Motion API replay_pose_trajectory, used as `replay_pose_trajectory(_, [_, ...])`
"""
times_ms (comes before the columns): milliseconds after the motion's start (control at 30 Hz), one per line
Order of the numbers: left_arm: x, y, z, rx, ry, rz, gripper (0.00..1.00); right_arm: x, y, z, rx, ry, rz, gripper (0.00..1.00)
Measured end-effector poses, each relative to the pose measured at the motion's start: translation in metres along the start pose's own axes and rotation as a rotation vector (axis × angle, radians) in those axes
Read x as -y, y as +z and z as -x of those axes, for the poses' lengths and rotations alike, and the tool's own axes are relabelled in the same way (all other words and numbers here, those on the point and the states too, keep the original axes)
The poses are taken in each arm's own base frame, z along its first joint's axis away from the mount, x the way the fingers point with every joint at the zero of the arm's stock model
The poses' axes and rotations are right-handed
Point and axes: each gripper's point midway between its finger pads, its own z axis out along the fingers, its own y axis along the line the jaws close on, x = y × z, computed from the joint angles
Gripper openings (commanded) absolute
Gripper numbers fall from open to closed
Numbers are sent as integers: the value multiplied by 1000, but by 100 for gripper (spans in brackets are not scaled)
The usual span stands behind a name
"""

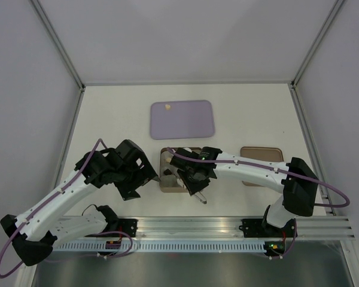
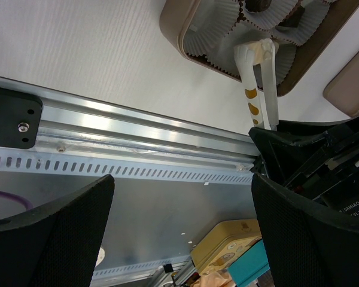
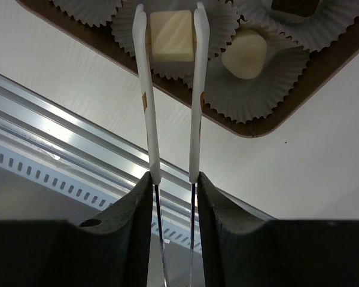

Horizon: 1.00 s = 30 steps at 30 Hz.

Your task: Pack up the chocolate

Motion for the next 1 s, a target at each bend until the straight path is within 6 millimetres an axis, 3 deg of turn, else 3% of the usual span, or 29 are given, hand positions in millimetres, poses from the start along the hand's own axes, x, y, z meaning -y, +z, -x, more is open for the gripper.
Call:
replay_pose_trajectory(233, [0,0,0,0,0,0,100,-6,0,9,-7,2,-6,21])
replay_pose_trajectory(700, [0,-1,0,1,0,-6,100,1,-3,2,-51,6,-50,25])
replay_pose_trajectory(1000, [0,-1,0,1,0,-6,100,1,7,5,-73,7,-68,27])
